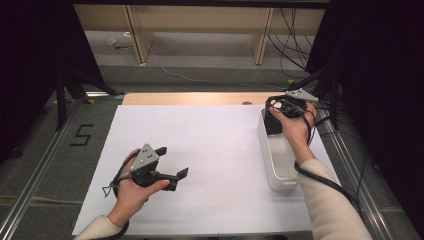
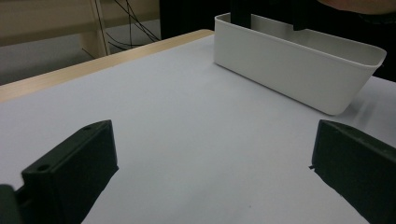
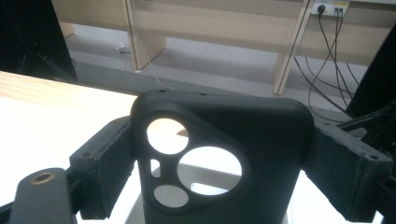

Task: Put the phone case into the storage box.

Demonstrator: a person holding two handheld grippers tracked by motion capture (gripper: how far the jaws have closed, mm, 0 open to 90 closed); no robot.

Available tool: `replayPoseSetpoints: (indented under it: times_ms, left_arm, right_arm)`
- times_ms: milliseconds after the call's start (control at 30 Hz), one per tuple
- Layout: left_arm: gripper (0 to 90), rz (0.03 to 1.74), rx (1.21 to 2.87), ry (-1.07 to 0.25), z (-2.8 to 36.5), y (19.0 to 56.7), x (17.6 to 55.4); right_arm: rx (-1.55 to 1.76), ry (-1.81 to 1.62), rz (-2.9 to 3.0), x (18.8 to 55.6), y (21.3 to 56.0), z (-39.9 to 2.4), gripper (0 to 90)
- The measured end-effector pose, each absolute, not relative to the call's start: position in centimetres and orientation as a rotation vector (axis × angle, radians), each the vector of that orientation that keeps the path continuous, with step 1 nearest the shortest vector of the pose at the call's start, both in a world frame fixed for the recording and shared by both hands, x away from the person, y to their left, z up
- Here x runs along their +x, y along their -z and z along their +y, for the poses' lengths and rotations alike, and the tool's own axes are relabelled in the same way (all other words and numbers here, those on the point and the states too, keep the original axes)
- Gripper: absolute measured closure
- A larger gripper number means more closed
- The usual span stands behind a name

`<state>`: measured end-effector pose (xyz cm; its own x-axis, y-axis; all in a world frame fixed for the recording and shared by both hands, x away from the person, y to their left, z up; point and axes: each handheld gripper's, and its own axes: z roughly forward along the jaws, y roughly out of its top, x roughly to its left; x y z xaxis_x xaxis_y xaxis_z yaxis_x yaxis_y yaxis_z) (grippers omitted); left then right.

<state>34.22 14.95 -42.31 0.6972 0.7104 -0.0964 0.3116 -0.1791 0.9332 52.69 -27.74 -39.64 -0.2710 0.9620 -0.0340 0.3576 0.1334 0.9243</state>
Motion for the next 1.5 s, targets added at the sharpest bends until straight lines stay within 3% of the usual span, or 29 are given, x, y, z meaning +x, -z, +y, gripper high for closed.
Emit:
replayPoseSetpoints:
  times_ms: [1500]
  left_arm:
    - [0.0, 0.811, 1.772, -0.434, 14.9, 42.4, 34.3]
  right_arm:
    - [1.325, -1.110, 1.725, 55.1, 40.7, -27.4, 13.9]
